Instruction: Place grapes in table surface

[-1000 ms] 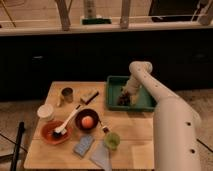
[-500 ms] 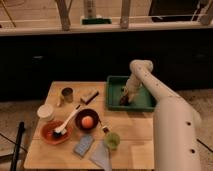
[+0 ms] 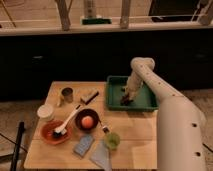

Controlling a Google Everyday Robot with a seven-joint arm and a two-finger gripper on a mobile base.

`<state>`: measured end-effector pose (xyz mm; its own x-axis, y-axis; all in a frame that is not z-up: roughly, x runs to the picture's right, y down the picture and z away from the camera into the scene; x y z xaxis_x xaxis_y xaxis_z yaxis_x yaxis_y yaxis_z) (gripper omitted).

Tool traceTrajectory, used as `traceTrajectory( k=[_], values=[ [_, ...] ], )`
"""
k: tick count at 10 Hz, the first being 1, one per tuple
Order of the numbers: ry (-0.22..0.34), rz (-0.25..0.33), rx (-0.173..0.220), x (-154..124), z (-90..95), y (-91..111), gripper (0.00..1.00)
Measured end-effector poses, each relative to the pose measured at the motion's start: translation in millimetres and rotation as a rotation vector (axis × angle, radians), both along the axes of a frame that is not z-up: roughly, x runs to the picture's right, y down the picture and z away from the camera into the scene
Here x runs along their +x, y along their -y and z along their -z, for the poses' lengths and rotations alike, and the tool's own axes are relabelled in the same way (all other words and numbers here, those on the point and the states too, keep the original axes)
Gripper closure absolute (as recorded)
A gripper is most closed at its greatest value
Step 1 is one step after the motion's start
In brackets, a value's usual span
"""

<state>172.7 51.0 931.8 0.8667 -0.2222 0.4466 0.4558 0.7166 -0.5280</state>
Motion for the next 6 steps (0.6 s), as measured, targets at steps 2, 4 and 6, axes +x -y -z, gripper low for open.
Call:
traceTrajectory(
  k=[2,4,6],
  values=[
    [0.007,-0.011,0.027,1.2,13.9,14.5,1.0],
    [0.019,-0.013,0.051,1.4,28.6,29.1,1.0],
    [0.033,-0.009,0.075,0.6,47.9,45.8,1.0]
  ],
)
